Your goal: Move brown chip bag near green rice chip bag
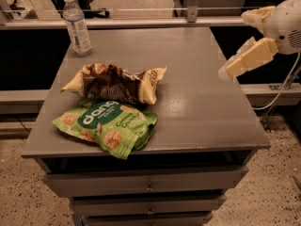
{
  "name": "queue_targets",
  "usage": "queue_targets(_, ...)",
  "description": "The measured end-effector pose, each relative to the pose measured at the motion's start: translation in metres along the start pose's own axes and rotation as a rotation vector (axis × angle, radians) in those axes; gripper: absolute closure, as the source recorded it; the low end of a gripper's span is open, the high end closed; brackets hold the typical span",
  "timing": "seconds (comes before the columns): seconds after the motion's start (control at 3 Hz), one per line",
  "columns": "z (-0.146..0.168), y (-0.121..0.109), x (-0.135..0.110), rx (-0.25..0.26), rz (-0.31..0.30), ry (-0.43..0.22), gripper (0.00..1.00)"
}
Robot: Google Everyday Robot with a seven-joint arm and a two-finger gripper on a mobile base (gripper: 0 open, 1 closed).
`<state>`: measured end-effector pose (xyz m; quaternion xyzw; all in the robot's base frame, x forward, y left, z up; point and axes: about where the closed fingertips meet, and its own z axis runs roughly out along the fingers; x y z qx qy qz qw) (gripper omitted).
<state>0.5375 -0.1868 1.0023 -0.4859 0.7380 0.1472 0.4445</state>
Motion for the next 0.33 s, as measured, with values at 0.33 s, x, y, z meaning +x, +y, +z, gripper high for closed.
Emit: queue_targets(0.33,0.0067,0.0024,-0.0045,-0.007,-0.003,-0.003,0.0)
